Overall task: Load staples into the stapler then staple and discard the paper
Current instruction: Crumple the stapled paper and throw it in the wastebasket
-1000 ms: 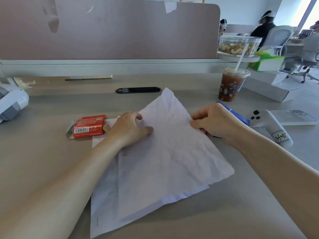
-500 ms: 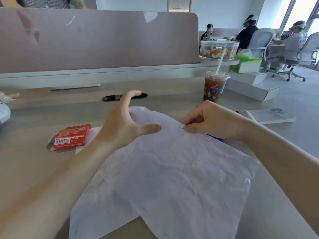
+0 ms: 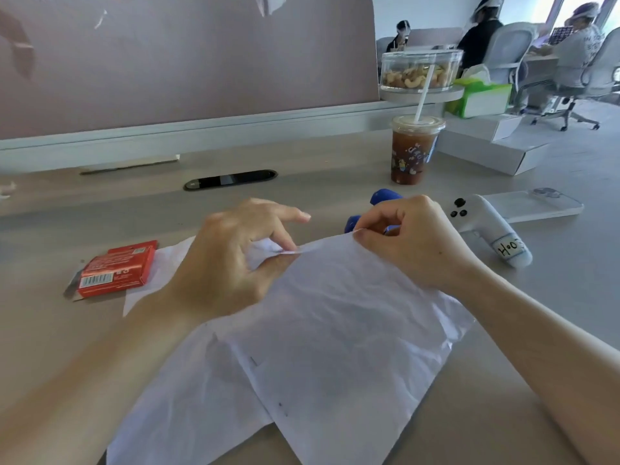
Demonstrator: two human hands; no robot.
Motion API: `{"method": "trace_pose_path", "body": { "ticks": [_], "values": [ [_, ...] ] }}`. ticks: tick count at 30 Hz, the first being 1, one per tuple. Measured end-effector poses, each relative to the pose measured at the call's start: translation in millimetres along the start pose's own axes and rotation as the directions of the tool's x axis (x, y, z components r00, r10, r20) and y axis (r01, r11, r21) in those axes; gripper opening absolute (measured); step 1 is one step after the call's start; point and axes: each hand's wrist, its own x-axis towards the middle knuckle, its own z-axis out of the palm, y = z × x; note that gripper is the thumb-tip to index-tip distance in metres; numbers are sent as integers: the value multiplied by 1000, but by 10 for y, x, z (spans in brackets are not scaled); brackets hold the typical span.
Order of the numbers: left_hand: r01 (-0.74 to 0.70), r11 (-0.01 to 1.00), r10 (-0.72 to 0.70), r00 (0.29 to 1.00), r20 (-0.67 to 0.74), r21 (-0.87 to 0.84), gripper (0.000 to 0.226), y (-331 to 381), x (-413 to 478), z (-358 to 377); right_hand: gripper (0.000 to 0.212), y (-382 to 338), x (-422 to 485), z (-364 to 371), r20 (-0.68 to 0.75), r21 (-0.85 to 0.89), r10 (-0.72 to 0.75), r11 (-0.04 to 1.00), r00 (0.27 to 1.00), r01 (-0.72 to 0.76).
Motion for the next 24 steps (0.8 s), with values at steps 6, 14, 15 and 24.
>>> {"method": "trace_pose_path", "body": {
  "ticks": [6,14,15,24],
  "values": [
    [-270,956,237,942,239,113,14,12,-66,168,14,25,-4,40,-66,102,-1,995,998,8],
    [-300,937,233,918,320,178,13,177,-62,220,9,17,-18,75,-54,218,0,976,999,12],
    [-298,938,230,917,325,178,14,181,-63,221,9,17,-20,75,-58,223,-6,975,998,19],
    [-287,939,230,933,278,187,11,140,-67,195,22,3,-38,27,-11,120,-123,985,992,123]
  ]
}}
